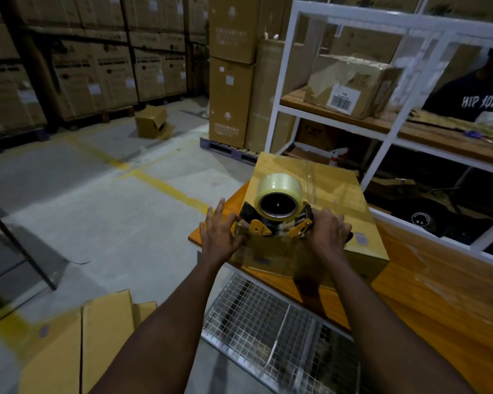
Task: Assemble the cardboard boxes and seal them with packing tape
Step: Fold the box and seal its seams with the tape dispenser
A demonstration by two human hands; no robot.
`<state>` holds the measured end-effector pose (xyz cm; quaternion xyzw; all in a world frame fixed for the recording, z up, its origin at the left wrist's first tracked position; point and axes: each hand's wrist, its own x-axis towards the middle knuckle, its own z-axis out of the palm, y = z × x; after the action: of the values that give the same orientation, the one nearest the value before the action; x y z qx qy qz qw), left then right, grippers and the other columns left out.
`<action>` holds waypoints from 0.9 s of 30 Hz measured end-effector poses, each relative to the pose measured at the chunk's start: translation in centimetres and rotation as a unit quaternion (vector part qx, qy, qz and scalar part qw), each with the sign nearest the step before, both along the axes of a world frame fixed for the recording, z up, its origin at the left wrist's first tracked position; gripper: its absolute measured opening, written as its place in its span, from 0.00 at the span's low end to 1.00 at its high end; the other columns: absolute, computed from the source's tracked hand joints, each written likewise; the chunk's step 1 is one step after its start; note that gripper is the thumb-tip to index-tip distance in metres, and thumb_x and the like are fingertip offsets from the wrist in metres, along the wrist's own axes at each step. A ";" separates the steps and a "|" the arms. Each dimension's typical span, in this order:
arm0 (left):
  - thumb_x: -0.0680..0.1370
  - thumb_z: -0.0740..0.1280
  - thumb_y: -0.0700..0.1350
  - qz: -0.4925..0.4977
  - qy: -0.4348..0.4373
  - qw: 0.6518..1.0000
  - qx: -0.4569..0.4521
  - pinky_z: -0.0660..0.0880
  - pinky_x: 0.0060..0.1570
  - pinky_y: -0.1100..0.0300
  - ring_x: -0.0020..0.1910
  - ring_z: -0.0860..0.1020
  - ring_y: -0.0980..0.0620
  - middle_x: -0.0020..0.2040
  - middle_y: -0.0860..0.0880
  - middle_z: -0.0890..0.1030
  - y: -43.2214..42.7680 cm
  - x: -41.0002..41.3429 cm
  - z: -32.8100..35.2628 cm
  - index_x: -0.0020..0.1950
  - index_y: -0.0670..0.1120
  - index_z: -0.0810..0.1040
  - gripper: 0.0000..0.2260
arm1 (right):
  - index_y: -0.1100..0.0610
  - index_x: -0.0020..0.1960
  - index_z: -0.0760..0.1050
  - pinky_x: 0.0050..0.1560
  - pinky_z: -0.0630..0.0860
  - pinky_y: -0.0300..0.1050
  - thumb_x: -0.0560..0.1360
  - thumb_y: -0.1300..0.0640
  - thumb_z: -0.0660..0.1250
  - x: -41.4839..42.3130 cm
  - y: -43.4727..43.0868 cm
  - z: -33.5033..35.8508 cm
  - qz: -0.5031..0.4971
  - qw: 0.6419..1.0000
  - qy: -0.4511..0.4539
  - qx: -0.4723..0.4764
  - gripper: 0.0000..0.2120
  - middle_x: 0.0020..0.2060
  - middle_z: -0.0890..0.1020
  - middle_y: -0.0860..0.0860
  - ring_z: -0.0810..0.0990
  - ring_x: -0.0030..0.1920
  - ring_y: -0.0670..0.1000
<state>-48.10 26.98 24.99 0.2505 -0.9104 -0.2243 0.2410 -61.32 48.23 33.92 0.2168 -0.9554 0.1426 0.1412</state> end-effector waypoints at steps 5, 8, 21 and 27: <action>0.69 0.75 0.50 0.026 -0.012 1.000 -0.006 0.62 0.67 0.31 0.78 0.56 0.38 0.79 0.49 0.59 0.7 -0.2 0.7 0.60 0.56 0.75 0.21 | 0.50 0.53 0.78 0.53 0.69 0.55 0.76 0.49 0.68 -3.0 6.6 0.0 -0.035 0.999 0.020 0.033 0.08 0.49 0.77 0.53 0.73 0.54 0.59; 0.69 0.75 0.50 0.051 -0.042 0.997 -0.044 0.62 0.66 0.34 0.75 0.60 0.40 0.76 0.48 0.64 1.7 -0.2 1.5 0.60 0.55 0.75 0.21 | 0.49 0.53 0.77 0.52 0.67 0.54 0.76 0.49 0.67 -4.0 8.1 0.0 -0.043 0.997 0.019 0.062 0.07 0.48 0.76 0.51 0.73 0.54 0.58; 0.72 0.39 0.68 -0.038 -0.214 0.950 -0.224 0.52 0.71 0.37 0.79 0.55 0.48 0.81 0.50 0.54 6.6 1.0 3.5 0.81 0.48 0.53 0.42 | 0.48 0.53 0.77 0.53 0.68 0.56 0.78 0.53 0.66 -3.9 8.7 0.6 -0.005 0.998 0.000 0.060 0.05 0.51 0.76 0.53 0.71 0.57 0.60; 0.72 0.40 0.68 -0.037 -0.236 0.946 -0.218 0.51 0.72 0.36 0.80 0.54 0.48 0.81 0.51 0.52 6.7 1.1 3.3 0.81 0.48 0.52 0.41 | 0.48 0.51 0.77 0.48 0.66 0.52 0.77 0.54 0.67 -5.3 13.3 0.6 -0.006 0.998 0.020 0.067 0.04 0.46 0.76 0.52 0.73 0.51 0.59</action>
<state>-46.95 33.67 28.26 0.2040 -0.9765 0.0369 0.0592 -66.60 61.49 34.48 0.2224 -0.9611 0.0732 0.1466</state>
